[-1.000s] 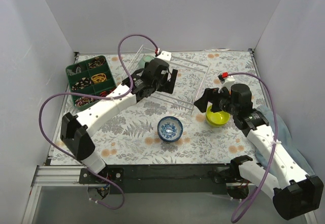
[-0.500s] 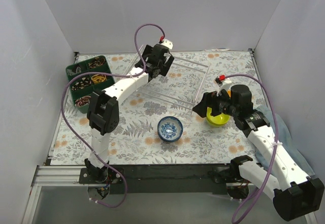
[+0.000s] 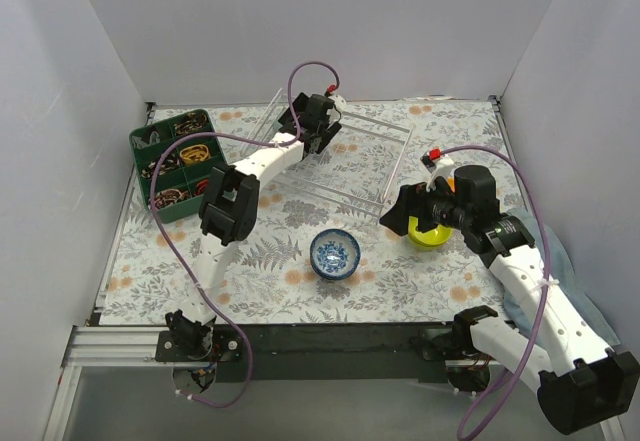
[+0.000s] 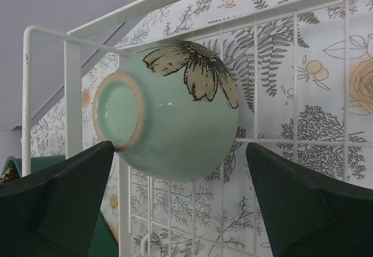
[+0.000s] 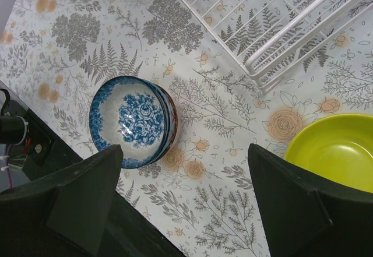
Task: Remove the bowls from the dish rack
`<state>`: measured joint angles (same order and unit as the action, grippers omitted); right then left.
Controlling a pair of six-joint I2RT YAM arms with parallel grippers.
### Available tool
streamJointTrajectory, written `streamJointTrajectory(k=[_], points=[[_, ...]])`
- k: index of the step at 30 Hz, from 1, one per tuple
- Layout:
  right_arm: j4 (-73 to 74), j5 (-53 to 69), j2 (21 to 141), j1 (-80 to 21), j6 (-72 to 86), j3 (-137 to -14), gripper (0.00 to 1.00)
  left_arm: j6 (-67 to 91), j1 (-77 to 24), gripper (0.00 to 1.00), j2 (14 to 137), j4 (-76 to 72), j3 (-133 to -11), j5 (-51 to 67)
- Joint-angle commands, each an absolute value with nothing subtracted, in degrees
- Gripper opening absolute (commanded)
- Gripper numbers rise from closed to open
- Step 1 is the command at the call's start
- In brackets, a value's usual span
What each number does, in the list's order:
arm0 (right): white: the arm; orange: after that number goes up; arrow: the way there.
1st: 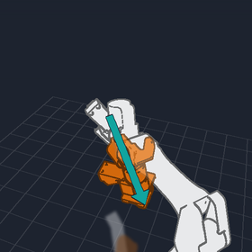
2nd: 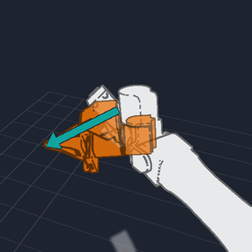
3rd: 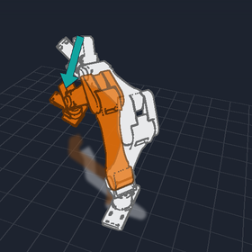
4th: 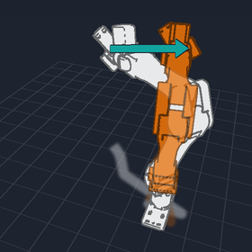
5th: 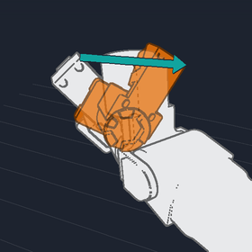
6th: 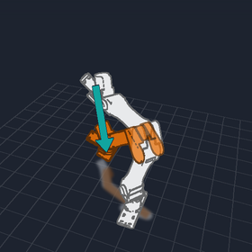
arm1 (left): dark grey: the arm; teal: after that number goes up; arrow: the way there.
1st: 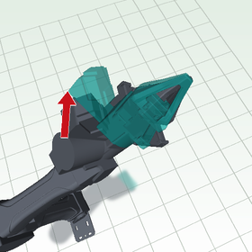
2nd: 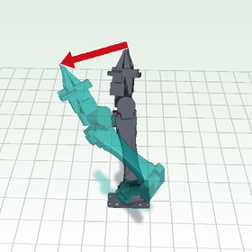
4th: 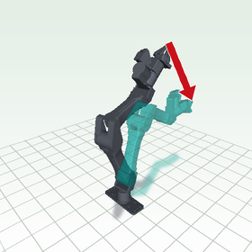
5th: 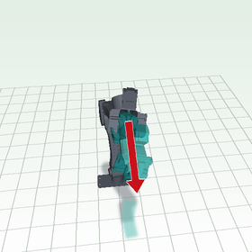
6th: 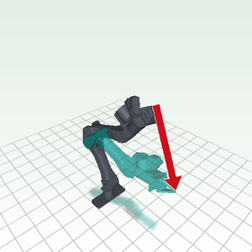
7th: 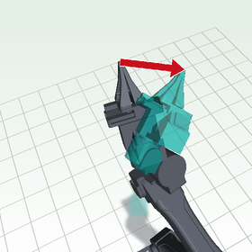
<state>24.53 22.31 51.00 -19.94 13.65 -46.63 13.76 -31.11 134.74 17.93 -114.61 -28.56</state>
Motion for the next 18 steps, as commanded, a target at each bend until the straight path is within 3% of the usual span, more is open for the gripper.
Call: streamJointTrajectory(k=[1, 18], points=[[25.8, 23.0, 51.7, -20.0, 12.2, -49.4, 0.96, 13.9, -30.5, 0.97, 134.7, 16.3, -118.6, -29.3], [25.9, 21.7, 54.3, -20.1, 11.0, -50.4, 0.96, 19.3, -29.9, 0.98, 141.5, 16.9, -119.4, -30.9]])
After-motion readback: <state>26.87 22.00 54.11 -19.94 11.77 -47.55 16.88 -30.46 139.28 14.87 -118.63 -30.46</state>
